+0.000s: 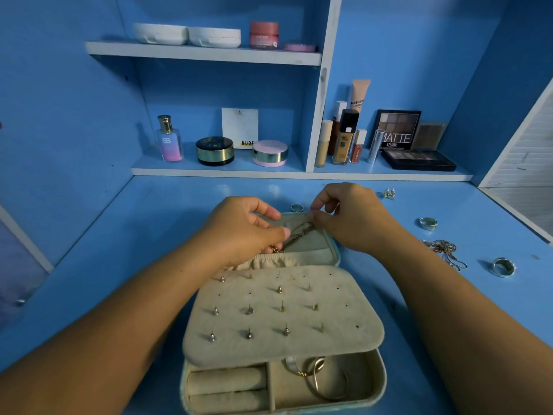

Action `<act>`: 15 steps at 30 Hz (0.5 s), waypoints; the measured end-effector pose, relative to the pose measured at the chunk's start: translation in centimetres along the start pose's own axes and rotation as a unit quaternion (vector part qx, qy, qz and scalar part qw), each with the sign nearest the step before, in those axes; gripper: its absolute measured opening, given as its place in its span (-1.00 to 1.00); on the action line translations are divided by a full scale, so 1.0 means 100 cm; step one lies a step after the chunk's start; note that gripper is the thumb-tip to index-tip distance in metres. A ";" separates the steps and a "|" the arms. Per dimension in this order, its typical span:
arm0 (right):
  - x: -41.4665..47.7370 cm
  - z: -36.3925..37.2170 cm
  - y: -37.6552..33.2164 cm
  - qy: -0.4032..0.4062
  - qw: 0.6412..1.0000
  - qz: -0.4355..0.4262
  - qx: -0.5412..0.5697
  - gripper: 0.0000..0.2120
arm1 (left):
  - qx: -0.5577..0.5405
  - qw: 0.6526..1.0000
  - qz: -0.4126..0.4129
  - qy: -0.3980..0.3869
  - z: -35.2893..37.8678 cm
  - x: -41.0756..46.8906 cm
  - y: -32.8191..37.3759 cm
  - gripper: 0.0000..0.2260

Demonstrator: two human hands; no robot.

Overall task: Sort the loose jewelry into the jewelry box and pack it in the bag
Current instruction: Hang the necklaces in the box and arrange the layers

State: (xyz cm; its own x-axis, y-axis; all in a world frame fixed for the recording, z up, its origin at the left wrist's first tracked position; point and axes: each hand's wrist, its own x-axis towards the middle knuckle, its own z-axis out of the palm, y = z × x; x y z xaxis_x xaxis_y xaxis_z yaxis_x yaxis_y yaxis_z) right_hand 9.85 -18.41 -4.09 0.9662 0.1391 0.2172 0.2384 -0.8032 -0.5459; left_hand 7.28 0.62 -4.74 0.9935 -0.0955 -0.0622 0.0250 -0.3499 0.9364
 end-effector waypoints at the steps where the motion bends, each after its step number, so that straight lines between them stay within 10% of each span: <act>1: 0.000 -0.002 0.001 -0.013 1.000 -0.014 -0.003 -0.95 | 0.005 1.000 0.005 -0.010 -0.001 -0.001 0.001 -0.82; 15: -0.012 -0.020 -0.010 -0.222 0.968 -0.115 0.019 -0.84 | -0.060 0.989 0.078 -0.113 -0.005 -0.009 0.010 -0.77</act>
State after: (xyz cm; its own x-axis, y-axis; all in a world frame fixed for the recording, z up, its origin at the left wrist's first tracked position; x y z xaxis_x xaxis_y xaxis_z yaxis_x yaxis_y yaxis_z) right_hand 8.23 -18.96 -2.20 0.8324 0.5534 -0.0285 0.4472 -0.7013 -0.5551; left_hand 6.46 0.82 -3.59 0.9367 -0.3492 0.0233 -0.1000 -0.2033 0.9740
